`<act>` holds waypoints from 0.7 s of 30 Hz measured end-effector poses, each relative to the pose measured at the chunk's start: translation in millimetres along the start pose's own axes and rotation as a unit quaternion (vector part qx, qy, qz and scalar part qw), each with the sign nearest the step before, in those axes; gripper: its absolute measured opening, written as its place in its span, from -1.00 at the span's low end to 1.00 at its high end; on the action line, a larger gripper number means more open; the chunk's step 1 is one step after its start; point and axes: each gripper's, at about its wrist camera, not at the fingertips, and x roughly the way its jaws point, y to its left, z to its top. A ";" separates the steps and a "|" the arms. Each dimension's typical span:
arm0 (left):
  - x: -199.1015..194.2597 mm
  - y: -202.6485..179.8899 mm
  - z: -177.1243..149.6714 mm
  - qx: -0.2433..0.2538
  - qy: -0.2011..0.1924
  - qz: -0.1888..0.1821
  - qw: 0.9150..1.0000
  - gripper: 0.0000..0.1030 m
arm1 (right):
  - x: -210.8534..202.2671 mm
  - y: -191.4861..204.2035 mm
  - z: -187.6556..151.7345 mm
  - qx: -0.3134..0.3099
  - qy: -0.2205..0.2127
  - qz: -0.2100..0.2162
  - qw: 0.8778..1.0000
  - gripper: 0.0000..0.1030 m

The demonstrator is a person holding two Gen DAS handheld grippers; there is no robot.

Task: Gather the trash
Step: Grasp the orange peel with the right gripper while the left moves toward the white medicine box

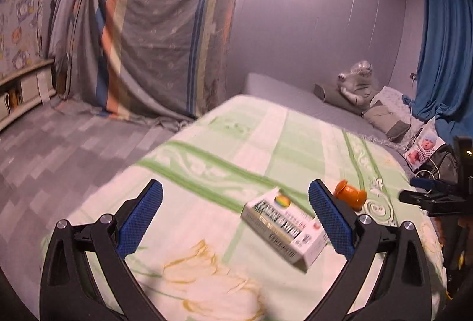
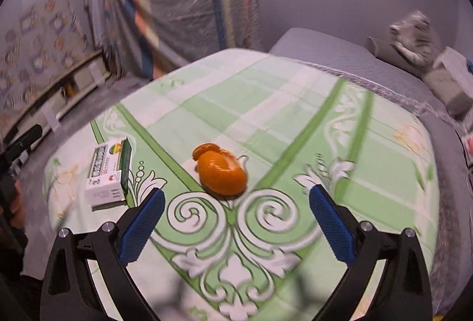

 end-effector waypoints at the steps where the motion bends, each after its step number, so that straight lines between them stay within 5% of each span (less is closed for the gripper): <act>1: 4.0 2.9 -3.4 -0.002 0.013 -0.005 1.000 0.84 | 15.0 8.3 5.2 -0.016 0.008 -0.003 1.000 0.83; 8: 20.6 0.9 -14.7 0.003 0.061 -0.043 0.997 0.84 | 82.2 23.1 18.8 -0.037 0.063 -0.013 0.997 0.54; 16: 35.3 -12.3 -26.5 0.015 0.094 -0.053 0.994 0.84 | 107.2 9.2 13.0 -0.001 0.088 -0.011 0.996 0.31; 21: 38.6 -25.9 -30.7 0.029 0.110 -0.053 0.992 0.84 | 104.8 11.4 9.8 0.007 0.084 -0.002 0.996 -0.22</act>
